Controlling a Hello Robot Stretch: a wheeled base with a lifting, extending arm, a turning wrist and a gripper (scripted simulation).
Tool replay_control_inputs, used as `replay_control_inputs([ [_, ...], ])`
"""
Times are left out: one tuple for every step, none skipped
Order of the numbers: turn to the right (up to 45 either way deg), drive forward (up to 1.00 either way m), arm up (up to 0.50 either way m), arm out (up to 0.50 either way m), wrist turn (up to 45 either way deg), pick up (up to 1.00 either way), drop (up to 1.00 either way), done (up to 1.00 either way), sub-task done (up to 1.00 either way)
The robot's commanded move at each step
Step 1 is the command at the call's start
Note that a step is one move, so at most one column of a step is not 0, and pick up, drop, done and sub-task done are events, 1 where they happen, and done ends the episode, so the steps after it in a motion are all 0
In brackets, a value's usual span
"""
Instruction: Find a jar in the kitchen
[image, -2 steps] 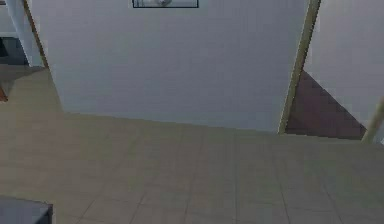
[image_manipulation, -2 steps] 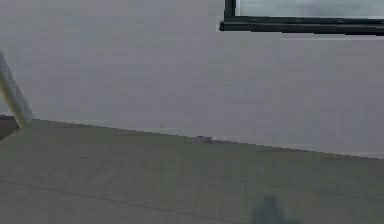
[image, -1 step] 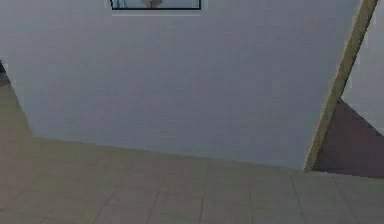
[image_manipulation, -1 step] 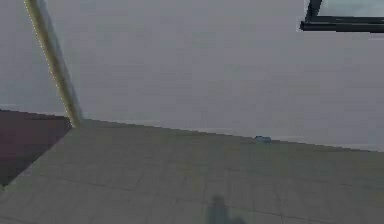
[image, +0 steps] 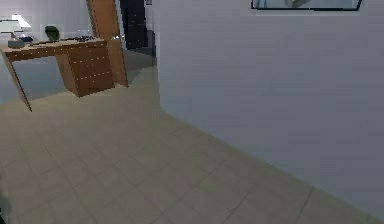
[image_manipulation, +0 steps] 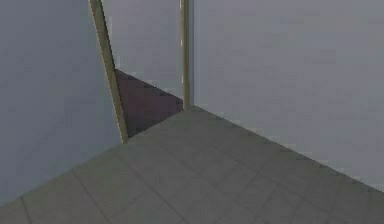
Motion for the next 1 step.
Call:
replay_control_inputs([
  [0.0,0.35,0.00,0.00,0.0,0.00,0.00,0.00,0.00],
])
